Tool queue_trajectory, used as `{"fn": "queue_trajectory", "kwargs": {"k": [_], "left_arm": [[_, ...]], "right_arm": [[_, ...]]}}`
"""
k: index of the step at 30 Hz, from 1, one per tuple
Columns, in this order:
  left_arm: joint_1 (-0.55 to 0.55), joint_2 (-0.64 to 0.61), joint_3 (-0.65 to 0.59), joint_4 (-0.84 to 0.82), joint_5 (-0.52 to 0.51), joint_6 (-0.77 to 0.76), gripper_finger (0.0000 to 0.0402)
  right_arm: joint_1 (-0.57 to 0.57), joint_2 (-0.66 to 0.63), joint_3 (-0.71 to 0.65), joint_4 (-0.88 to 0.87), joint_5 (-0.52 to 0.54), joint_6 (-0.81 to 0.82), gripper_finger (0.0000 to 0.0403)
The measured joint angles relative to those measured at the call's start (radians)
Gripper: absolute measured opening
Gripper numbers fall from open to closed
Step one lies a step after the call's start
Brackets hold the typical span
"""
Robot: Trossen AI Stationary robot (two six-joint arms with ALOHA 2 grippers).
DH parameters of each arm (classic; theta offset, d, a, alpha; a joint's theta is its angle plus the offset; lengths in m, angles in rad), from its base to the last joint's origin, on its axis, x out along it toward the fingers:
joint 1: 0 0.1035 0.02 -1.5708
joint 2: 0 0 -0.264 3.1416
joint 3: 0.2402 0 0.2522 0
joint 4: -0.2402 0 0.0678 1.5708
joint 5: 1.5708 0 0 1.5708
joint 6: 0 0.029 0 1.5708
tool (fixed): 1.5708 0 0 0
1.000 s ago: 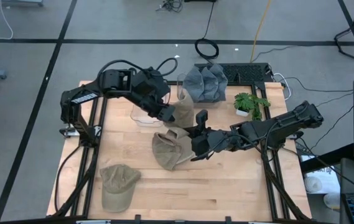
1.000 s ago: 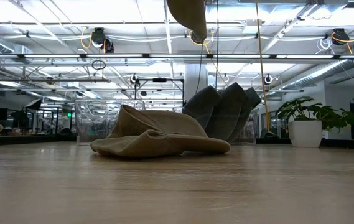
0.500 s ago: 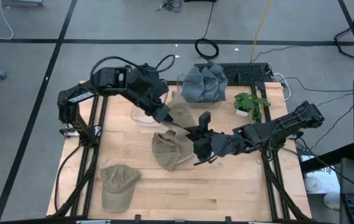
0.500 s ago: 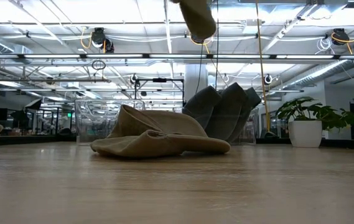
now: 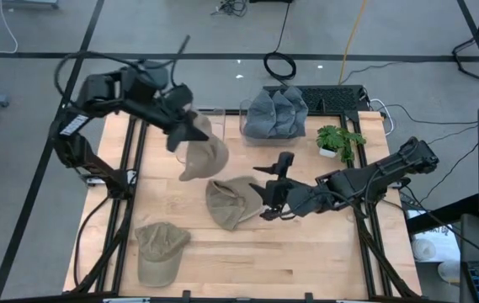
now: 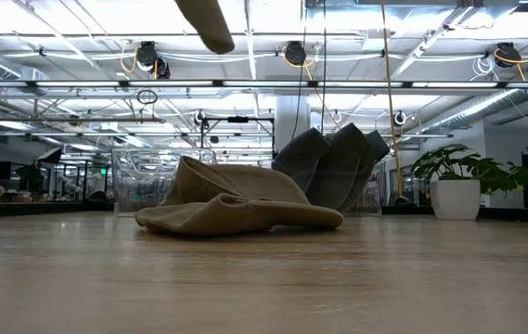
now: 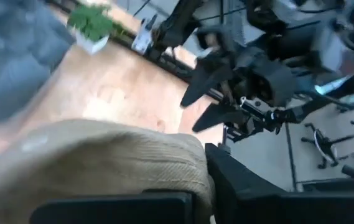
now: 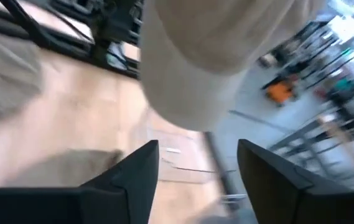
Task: Pick & Place hat
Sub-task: Put the bottom right brown cap into the left transparent bin
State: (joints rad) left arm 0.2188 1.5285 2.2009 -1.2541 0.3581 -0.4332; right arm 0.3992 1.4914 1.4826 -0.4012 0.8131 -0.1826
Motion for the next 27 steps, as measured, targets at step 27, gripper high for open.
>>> {"fn": "queue_trajectory", "kwargs": {"k": [27], "left_arm": [[0.062, -0.076, 0.0, -0.129, -0.393, 0.989, 0.0019]], "right_arm": [[-0.102, 0.001, 0.0, 0.218, -0.044, 0.186, 0.0207]]}}
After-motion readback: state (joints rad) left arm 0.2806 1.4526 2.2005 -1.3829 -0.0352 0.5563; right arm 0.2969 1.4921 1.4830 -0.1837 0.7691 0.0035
